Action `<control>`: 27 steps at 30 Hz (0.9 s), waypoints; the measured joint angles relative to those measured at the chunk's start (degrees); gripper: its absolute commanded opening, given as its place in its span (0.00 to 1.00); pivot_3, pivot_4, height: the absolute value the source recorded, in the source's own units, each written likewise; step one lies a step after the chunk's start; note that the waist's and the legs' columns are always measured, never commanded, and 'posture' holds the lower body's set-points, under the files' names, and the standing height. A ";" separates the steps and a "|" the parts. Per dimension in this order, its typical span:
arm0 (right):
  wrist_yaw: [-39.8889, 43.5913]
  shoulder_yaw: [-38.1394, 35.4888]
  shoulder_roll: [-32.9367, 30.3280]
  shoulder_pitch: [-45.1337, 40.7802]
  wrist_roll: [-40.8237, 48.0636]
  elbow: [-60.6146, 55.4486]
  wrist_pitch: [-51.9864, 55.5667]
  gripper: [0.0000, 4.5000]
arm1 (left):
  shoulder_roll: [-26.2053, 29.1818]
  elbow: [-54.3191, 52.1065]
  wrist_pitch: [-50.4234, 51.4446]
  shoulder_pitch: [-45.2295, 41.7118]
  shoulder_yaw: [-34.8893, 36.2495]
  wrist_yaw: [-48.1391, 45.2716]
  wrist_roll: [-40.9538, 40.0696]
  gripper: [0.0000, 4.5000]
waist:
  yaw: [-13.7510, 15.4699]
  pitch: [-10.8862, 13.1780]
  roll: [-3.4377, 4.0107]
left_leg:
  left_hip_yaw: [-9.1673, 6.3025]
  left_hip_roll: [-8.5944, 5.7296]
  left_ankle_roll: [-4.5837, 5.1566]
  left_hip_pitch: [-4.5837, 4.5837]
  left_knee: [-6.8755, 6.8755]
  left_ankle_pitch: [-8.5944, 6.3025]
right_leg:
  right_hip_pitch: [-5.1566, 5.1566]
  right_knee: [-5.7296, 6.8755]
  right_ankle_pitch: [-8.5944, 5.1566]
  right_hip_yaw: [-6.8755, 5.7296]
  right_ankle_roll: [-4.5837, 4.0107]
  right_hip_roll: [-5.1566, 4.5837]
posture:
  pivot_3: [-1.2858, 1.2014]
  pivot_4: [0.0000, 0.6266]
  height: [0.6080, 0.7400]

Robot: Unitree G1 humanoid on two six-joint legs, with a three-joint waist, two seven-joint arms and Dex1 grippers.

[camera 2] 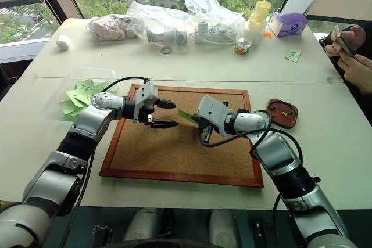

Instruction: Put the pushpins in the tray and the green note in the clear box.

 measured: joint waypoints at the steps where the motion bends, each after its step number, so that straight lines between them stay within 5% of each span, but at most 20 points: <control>1: 0.24 0.00 -0.02 0.02 0.05 -0.33 0.31 0.00 | -0.74 0.77 -0.62 -0.55 0.02 -0.13 0.12 0.86 | -0.01 0.00 0.00 | 0.00 0.00 0.00 0.00 0.00 0.00 | 0.00 0.00 0.00 0.00 0.00 0.00 | 0.52 0.24 1.00; 6: 0.77 0.00 -0.11 0.02 0.29 -1.58 1.55 0.00 | -3.66 3.54 -2.05 -2.67 0.01 -1.53 0.31 0.86 | -0.05 0.01 -0.01 | -0.03 0.00 0.00 0.00 0.01 0.00 | 0.00 0.01 0.00 0.00 0.00 0.01 | 0.52 0.24 1.00; 14: 0.68 -0.04 -0.21 0.02 0.26 -1.60 2.73 0.00 | -4.28 3.25 0.75 -2.69 0.34 -4.87 -0.20 0.02 | -0.11 0.01 -0.01 | -0.06 0.02 0.00 0.00 0.02 0.00 | 0.00 0.02 0.00 0.00 0.00 0.03 | 0.52 0.24 1.00; 27: 0.92 -7.10 -1.71 -0.72 5.86 -3.55 9.40 0.00 | 1.03 -10.51 11.15 -0.45 5.86 -0.48 -4.01 0.01 | -0.07 0.01 -0.01 | -0.16 0.04 0.00 0.00 0.03 0.00 | 0.00 0.04 0.00 0.01 0.00 0.03 | 0.52 0.24 1.00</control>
